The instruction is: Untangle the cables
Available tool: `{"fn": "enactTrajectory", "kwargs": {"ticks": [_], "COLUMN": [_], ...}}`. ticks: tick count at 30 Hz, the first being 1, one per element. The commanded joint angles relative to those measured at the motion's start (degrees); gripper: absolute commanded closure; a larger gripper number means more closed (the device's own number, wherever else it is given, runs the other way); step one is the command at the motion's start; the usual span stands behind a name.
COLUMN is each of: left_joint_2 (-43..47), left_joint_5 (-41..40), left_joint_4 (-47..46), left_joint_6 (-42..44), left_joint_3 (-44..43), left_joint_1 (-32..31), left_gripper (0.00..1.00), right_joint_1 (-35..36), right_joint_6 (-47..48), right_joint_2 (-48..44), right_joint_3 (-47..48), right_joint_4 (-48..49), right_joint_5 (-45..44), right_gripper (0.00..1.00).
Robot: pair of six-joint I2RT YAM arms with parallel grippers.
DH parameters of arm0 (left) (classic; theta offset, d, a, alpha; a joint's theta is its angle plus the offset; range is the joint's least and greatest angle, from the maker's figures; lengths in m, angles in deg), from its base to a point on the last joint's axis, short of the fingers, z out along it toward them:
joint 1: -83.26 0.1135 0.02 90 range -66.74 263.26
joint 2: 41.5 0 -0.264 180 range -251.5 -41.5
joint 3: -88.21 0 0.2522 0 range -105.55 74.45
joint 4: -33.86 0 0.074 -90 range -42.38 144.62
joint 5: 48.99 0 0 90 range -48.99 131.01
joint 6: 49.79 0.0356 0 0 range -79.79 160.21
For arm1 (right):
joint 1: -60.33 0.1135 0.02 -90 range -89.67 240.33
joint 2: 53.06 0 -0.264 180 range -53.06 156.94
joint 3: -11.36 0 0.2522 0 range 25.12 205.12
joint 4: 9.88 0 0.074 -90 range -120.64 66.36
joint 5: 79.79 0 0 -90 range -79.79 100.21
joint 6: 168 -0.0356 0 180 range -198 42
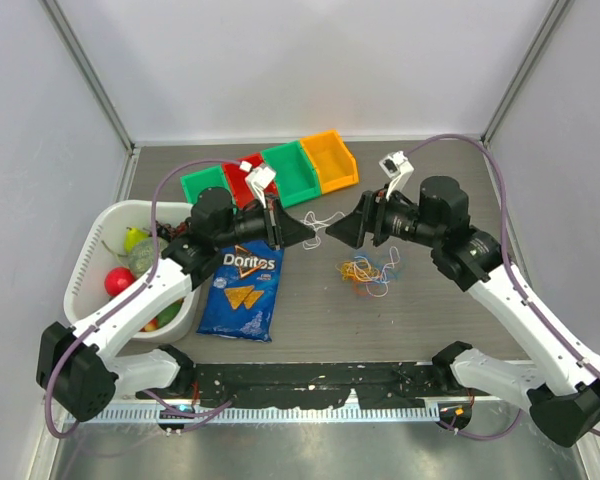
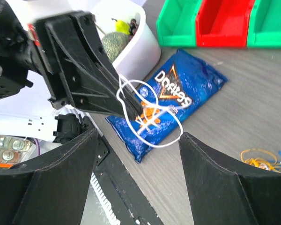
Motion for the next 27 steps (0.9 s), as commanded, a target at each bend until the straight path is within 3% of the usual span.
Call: {"fn": "enactTrajectory", "kwargs": {"ticks": [1,5,15,27], "left_joint_2": [0.1,-1.2,-3.0,-2.8], "left_joint_5": [5.6,10.2,13.1,15.4], "left_joint_4": [3.4,5.6,11.3,10.3], "left_joint_6": [4.9,5.0,5.0,4.2], "left_joint_3": [-4.3,-6.0,-8.2,-7.7], "left_joint_1": [0.2,0.3,0.2,0.2], "left_gripper": [1.00,1.00,1.00,1.00], "right_joint_1": [0.1,0.2,0.2,0.2], "right_joint_6": [6.1,12.6,6.1,6.2], "right_joint_2": [-0.3,2.2,5.5,7.4], "right_joint_3": [4.2,6.5,2.6,-0.3], "right_joint_4": [2.6,-0.1,12.3,12.9], "right_joint_5": [-0.5,-2.4,16.9,19.8], "right_gripper": [0.24,0.24,0.28,0.62]}}
